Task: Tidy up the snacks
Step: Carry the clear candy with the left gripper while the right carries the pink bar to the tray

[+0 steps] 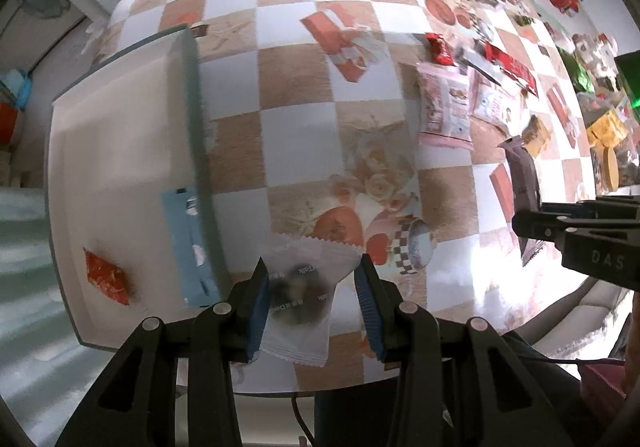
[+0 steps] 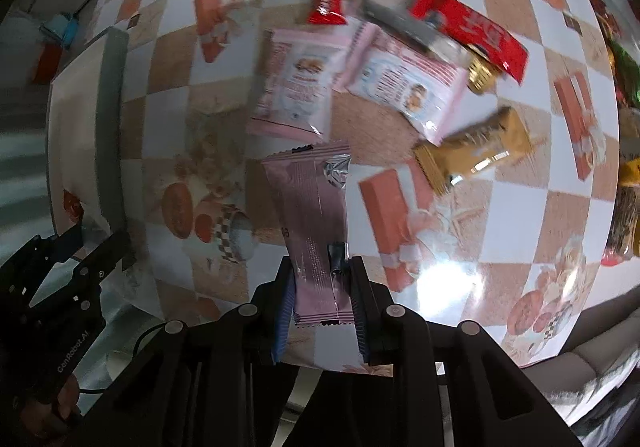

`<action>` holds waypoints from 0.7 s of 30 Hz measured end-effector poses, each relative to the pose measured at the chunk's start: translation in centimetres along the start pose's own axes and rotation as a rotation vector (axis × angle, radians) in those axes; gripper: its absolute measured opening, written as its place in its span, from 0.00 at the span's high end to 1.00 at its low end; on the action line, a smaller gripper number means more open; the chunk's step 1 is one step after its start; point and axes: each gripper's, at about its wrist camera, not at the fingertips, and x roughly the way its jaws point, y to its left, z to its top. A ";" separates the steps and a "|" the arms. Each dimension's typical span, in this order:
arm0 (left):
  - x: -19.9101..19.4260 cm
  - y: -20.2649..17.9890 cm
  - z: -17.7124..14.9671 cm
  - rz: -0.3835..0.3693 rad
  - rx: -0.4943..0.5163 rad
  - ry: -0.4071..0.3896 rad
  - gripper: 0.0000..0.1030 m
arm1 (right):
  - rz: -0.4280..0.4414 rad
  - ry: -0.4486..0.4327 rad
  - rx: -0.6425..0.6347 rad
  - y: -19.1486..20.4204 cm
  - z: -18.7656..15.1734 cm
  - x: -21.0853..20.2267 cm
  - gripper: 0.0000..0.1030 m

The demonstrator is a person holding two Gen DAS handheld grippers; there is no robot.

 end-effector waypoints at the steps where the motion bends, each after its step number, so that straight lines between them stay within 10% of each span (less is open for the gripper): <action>1: -0.3 0.5 -0.2 -0.001 -0.012 -0.004 0.57 | -0.003 -0.002 -0.011 0.4 0.1 -0.3 0.73; 21: 0.1 6.3 -1.6 0.010 -0.141 -0.043 0.57 | -0.026 -0.010 -0.156 4.4 1.7 -2.4 0.73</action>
